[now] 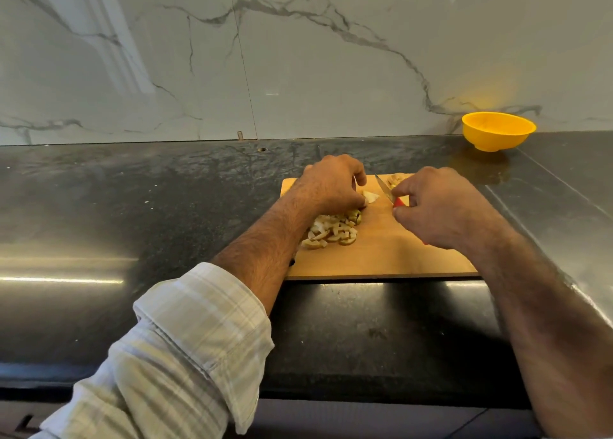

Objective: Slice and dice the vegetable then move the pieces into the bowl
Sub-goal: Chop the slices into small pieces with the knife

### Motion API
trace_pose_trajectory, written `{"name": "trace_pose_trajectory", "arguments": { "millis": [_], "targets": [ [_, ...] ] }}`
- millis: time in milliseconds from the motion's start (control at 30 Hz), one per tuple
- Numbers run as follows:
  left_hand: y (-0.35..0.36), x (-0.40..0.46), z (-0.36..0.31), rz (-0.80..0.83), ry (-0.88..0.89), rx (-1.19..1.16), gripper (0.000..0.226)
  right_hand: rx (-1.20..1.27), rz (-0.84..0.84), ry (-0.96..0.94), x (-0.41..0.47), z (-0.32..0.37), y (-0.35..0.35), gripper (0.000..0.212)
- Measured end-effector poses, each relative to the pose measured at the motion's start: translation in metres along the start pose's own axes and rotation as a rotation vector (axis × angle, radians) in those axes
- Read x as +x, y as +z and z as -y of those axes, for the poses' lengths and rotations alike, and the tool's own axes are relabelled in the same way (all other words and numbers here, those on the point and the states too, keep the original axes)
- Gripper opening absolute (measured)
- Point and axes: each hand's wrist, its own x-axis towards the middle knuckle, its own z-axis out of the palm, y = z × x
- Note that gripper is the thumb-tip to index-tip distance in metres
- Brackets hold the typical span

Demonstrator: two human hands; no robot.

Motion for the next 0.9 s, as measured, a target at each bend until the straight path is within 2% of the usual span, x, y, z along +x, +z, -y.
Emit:
{"name": "trace_pose_trajectory", "arguments": {
  "millis": [333, 600, 800, 900],
  "targets": [
    [0.001, 0.003, 0.006, -0.112, 0.047, -0.018, 0.023, -0.004, 0.134, 0.023, 0.0, 0.005, -0.004, 0.038],
    [0.003, 0.001, -0.003, -0.074, 0.061, -0.008, 0.011, 0.026, 0.095, 0.051, -0.004, 0.004, -0.01, 0.039],
    [-0.004, -0.001, 0.003, 0.006, 0.097, -0.034, 0.018, 0.022, 0.109, 0.044, 0.0, 0.002, -0.006, 0.039],
    [-0.01, -0.002, 0.01, -0.045, 0.087, -0.049, 0.019, 0.024, 0.108, 0.045, 0.001, 0.0, -0.003, 0.04]
  ]
}}
